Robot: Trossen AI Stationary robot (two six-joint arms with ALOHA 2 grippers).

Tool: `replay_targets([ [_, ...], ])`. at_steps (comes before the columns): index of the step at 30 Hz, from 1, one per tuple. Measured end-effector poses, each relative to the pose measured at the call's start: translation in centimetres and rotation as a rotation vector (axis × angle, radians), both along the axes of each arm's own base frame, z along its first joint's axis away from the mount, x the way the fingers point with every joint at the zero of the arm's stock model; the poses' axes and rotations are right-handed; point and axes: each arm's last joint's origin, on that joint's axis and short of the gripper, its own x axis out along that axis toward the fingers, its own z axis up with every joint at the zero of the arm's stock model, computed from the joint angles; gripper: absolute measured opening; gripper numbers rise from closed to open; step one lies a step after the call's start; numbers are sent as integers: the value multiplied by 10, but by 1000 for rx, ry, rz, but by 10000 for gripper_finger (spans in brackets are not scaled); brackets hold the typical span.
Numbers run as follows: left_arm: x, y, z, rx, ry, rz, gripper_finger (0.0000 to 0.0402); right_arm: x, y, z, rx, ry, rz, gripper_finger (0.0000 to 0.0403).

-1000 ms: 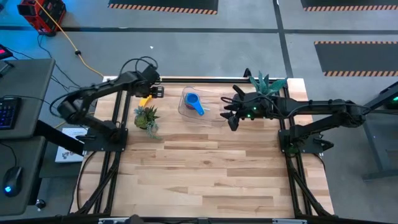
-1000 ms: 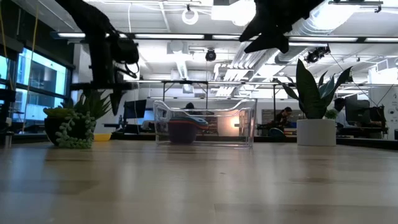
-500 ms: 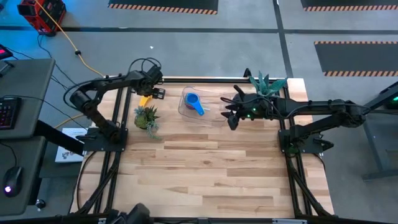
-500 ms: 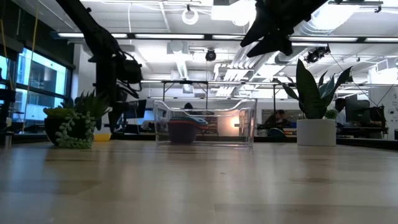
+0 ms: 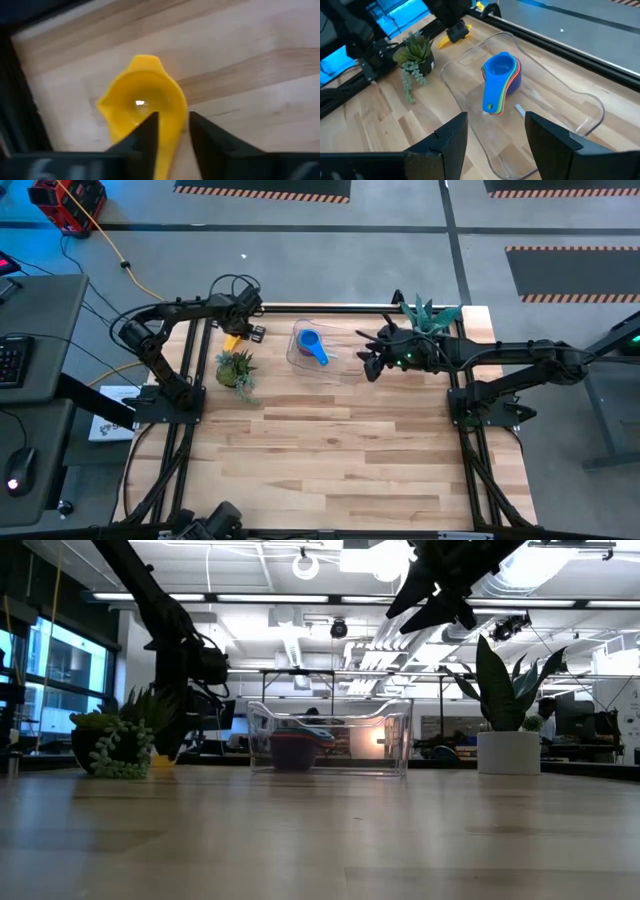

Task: Nest measuring cups in basket
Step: Stack the yellow measuring cup on top of the blue measuring cup on the transparent bin

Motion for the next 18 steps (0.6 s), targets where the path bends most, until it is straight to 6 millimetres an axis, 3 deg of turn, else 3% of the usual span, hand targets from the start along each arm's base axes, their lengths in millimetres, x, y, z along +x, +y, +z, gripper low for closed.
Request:
replay_targets([
  [4,-3,3,0,9,16,-28,17,0,0,0,-5,-4,-13,188],
  [10,-5,0,14,5,-63,-28,7,0,0,1,-6,-5,-15,188],
  [14,-9,-7,45,84,-169,-8,5,0,-1,1,-11,-5,-22,188],
  [18,-11,-15,93,195,-316,12,3,0,-1,1,-23,-3,-41,188],
])
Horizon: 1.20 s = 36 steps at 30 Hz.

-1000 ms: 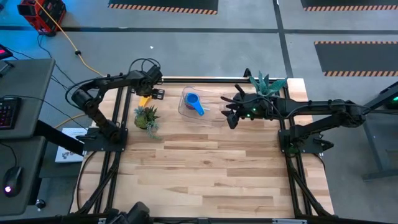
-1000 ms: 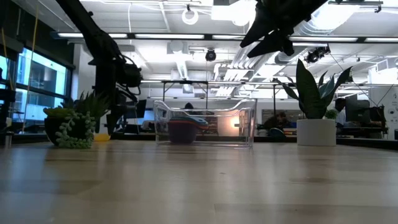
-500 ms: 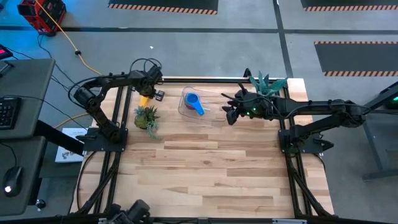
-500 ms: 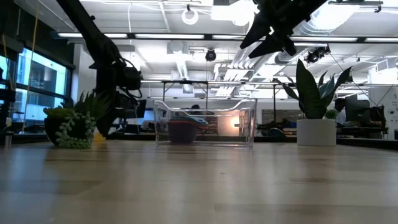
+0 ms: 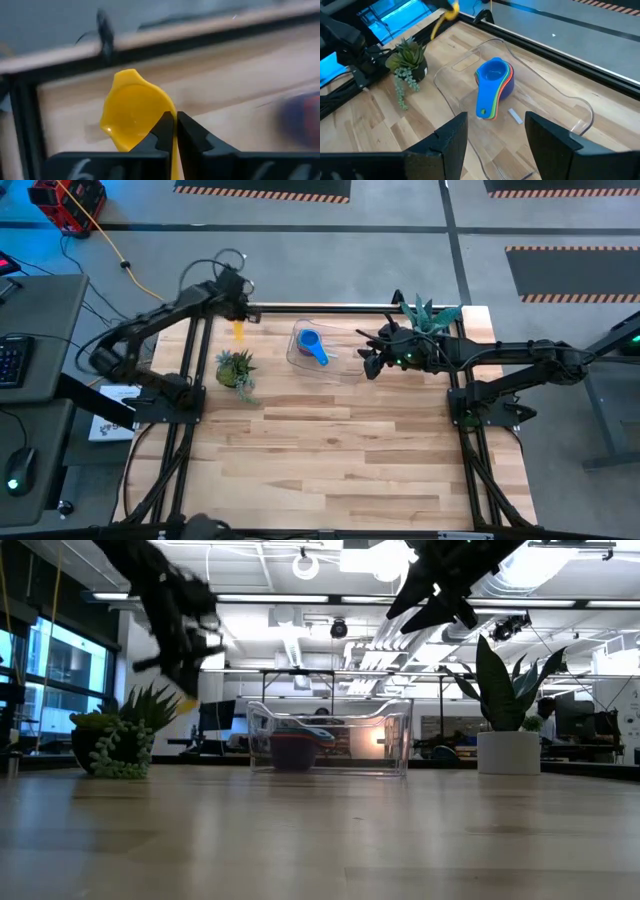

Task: Nest measuring cups in basket
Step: Stack the yellow measuring cup on top of the blue measuring cup on the transparent bin

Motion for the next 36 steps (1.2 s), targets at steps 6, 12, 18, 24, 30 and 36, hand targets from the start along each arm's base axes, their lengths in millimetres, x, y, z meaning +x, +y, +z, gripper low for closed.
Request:
replay_targets([
  [6,20,-32,78,156,-220,-85,2,0,0,0,0,0,0,188],
  [12,57,-72,140,306,-370,-170,1,5,-2,5,67,-83,65,188],
  [18,100,-93,152,345,-620,-125,1,30,-4,8,34,-229,224,188],
  [24,137,-115,141,272,-745,-128,1,57,-1,3,-102,-304,323,188],
  [30,147,-138,139,288,-770,-52,1,72,2,7,-193,-264,274,188],
  [36,147,-149,141,339,-753,-51,1,87,7,14,-349,-71,141,188],
])
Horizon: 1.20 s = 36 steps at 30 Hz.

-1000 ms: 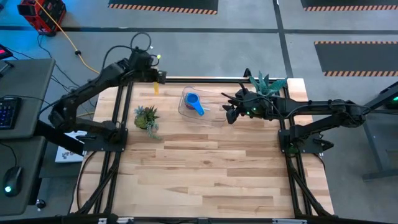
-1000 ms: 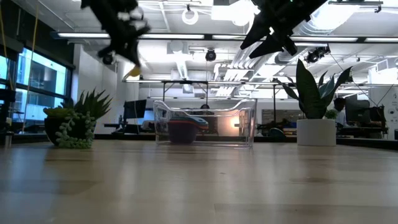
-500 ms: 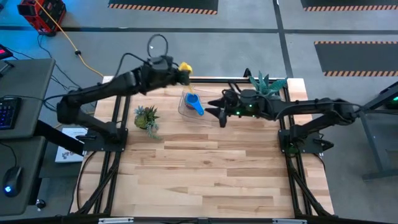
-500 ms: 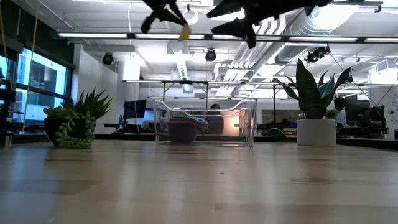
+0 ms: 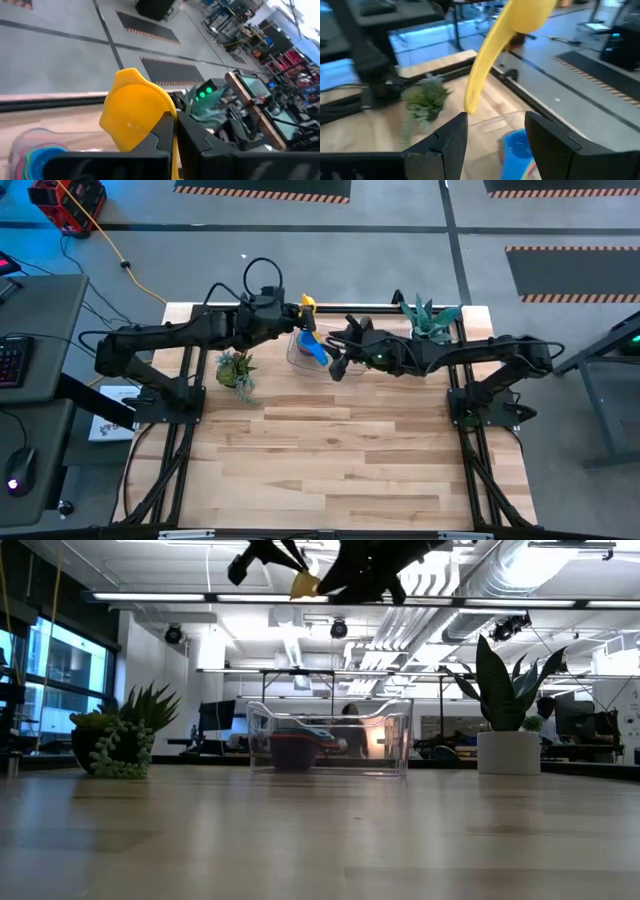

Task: Nest measuring cups in basket
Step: Stack the yellow measuring cup on top of the blue measuring cup on the transparent bin

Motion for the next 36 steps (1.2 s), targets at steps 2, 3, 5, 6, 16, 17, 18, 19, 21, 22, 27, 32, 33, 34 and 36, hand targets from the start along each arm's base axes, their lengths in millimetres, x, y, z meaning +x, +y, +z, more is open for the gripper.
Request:
replay_targets([
  [2,0,0,0,9,4,1,1,5,-1,3,-17,13,-19,188],
  [3,0,0,0,13,8,0,1,9,-1,5,-26,11,-13,188],
  [5,1,-1,0,27,20,-9,1,14,-1,9,-45,17,7,188],
  [6,1,-1,0,33,25,-13,1,17,-1,8,-53,31,12,188],
  [16,3,-3,3,64,23,-66,1,38,-5,17,-81,68,25,145],
  [17,3,-4,2,65,28,-60,1,38,-5,20,-94,71,18,129],
  [18,3,-4,0,64,30,-47,1,38,-5,24,-107,68,16,111],
  [19,3,-4,-1,63,30,-34,1,37,-6,26,-112,76,9,90],
  [21,3,-5,-1,66,28,-21,1,34,-6,29,-111,105,6,44],
  [22,3,-5,0,71,26,-18,4,34,-6,31,-111,108,3,24],
  [27,3,-5,0,89,37,-31,30,26,-12,33,-100,152,16,16],
  [32,0,0,2,109,57,-59,70,12,-22,37,-97,222,15,5],
  [33,-1,3,3,116,55,-65,79,8,-25,39,-98,232,10,3],
  [34,-4,5,5,117,55,-76,88,2,-28,40,-96,257,2,2],
  [36,-7,7,9,125,47,-103,108,-6,-34,44,-90,273,-15,2],
])
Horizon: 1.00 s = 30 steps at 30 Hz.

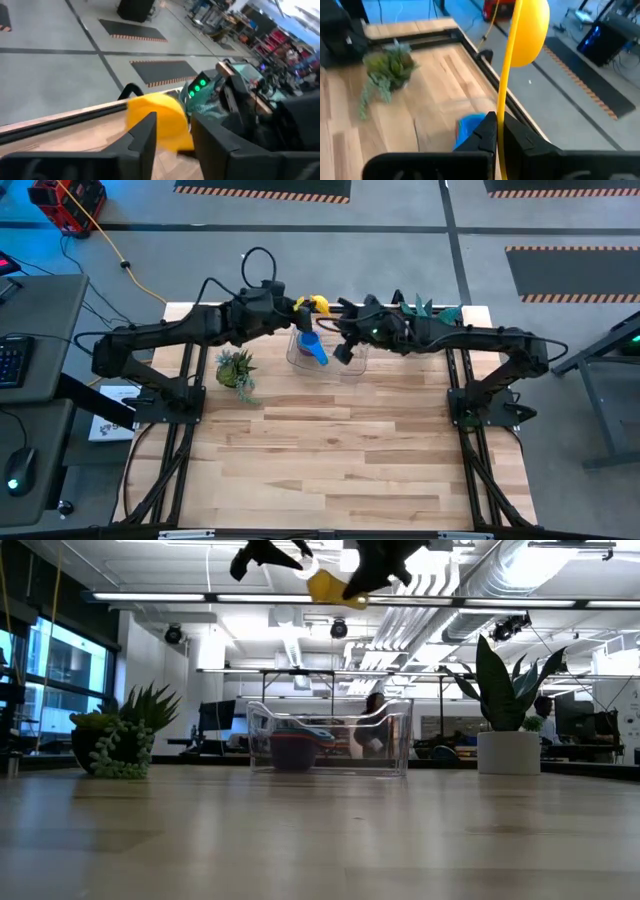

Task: Nest measuring cups in basket
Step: Stack the yellow measuring cup on top of the blue measuring cup on the transparent bin

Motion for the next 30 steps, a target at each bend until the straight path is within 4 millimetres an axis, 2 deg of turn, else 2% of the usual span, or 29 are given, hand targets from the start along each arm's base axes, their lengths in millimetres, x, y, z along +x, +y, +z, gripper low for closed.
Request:
replay_targets([
  [4,-5,2,2,34,47,-83,142,-21,-11,3,32,76,-17,1],
  [7,-18,2,7,70,97,-109,158,-38,-14,-5,93,138,14,1],
  [10,-35,-2,12,89,161,-120,167,-59,-12,-28,193,166,55,1],
  [12,-46,-5,12,95,205,-111,172,-74,-9,-51,292,146,55,1],
  [14,-55,-12,11,112,196,-95,176,-84,-4,-74,417,52,81,1],
  [16,-62,-20,1,140,179,-85,179,-87,1,-94,549,-81,114,1],
  [19,-66,-31,-22,184,81,-104,182,-83,9,-119,697,-261,124,0],
  [24,-76,-42,-50,208,-160,-157,182,-57,3,-128,869,-468,62,0],
  [27,-80,-43,-55,211,-247,-165,182,-30,-9,-131,957,-513,13,0],
  [30,-82,-43,-52,211,-284,-163,182,-1,-27,-139,1056,-499,20,0],
])
